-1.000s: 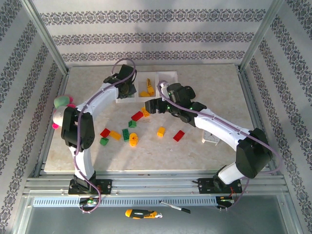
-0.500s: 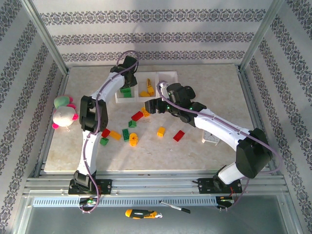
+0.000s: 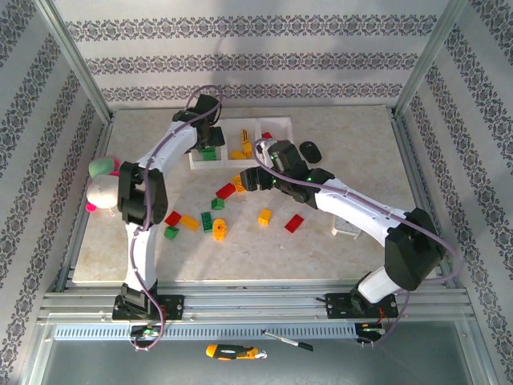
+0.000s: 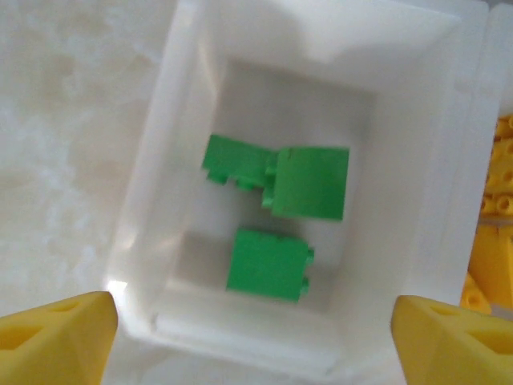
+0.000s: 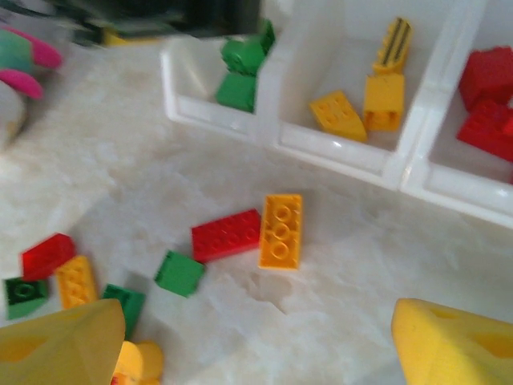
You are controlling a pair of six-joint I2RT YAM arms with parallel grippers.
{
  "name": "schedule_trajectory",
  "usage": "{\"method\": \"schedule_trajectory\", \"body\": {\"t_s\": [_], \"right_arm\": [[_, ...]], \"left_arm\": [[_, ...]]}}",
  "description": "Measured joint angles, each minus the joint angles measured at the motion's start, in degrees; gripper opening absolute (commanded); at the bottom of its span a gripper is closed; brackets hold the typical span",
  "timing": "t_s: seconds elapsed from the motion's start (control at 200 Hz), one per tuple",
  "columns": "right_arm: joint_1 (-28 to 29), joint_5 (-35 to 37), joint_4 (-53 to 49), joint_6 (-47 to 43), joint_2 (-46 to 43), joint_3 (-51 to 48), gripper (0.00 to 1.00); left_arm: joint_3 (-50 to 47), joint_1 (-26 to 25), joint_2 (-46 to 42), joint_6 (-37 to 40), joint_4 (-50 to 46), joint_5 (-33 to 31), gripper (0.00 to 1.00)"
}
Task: Sort the legos into containers by color
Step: Place the lego in the container, then pick up the lego from the center of the table.
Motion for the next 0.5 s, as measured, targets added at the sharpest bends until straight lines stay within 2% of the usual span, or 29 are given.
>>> {"method": "schedule_trajectory", "body": {"t_s": [0.125,0.29,0.5], "right_arm": [[1.3,5.8,-6.6,0.9,2.5,2.4,0.87],[2.7,10.4,-13.4,7.3,5.3,3.1,0.87],[5.1,11.6,-16.8,17.7,9.3,2.8,0.87]], "left_arm": [[-10.4,-0.1,-10.6,0.2,2.7,0.2,0.96],[-24.8,-0.5,-24.5,1.7,8.3,1.3,0.99],[-45.0,-1.9,-38.9,12.9,19.3,11.2,0.99]]}}
